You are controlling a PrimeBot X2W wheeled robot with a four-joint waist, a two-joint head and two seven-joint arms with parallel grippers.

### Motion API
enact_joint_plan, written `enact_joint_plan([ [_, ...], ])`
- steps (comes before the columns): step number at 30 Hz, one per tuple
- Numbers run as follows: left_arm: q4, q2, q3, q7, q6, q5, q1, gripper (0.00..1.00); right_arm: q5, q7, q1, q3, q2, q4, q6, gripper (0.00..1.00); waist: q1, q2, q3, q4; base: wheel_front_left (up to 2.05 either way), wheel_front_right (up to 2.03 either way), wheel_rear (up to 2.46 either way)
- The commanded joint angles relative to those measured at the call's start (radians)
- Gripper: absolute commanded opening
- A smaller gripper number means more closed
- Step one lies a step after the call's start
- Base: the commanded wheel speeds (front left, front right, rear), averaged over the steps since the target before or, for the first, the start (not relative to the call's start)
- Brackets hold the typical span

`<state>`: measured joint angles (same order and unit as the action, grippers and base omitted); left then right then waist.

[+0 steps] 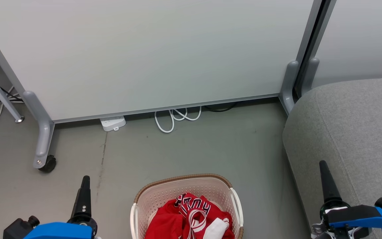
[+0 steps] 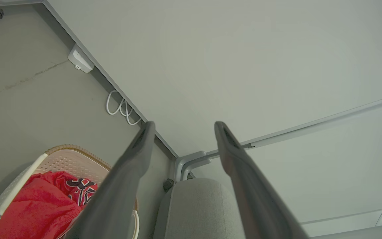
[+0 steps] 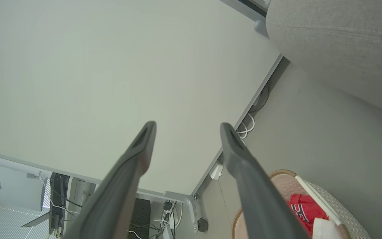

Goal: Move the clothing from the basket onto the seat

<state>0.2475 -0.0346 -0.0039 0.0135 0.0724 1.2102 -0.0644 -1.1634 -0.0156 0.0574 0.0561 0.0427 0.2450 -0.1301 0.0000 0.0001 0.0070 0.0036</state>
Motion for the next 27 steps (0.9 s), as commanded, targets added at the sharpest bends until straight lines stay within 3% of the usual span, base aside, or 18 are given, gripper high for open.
enact_joint_plan([
  [1, -0.019, -0.010, -0.007, 0.012, -0.003, -0.039, -0.024, 1.00, 0.051, -0.009, 0.026, -0.006, 0.004, -0.021, -0.001, 1.00, 0.0000, -0.0001, 0.000, 0.000, 0.00, 0.00, 0.00],
  [6, -0.017, -0.011, -0.029, 0.030, -0.007, -0.135, -0.027, 1.00, 0.167, -0.026, 0.023, -0.014, 0.004, -0.030, -0.001, 1.00, 0.0000, -0.0001, 0.002, 0.001, 0.00, 0.00, 0.00],
  [9, -0.020, -0.013, -0.060, 0.069, -0.018, -0.344, -0.031, 1.00, 0.356, -0.036, 0.016, -0.017, 0.006, -0.045, -0.001, 1.00, 0.0000, -0.0001, 0.002, 0.003, 0.00, 0.00, 0.00],
  [27, -0.027, -0.014, -0.087, 0.117, -0.024, -0.562, -0.036, 1.00, 0.573, -0.058, 0.008, -0.021, 0.007, -0.074, -0.001, 1.00, 0.0000, -0.0001, 0.007, 0.006, 0.00, 0.00, 0.00],
])
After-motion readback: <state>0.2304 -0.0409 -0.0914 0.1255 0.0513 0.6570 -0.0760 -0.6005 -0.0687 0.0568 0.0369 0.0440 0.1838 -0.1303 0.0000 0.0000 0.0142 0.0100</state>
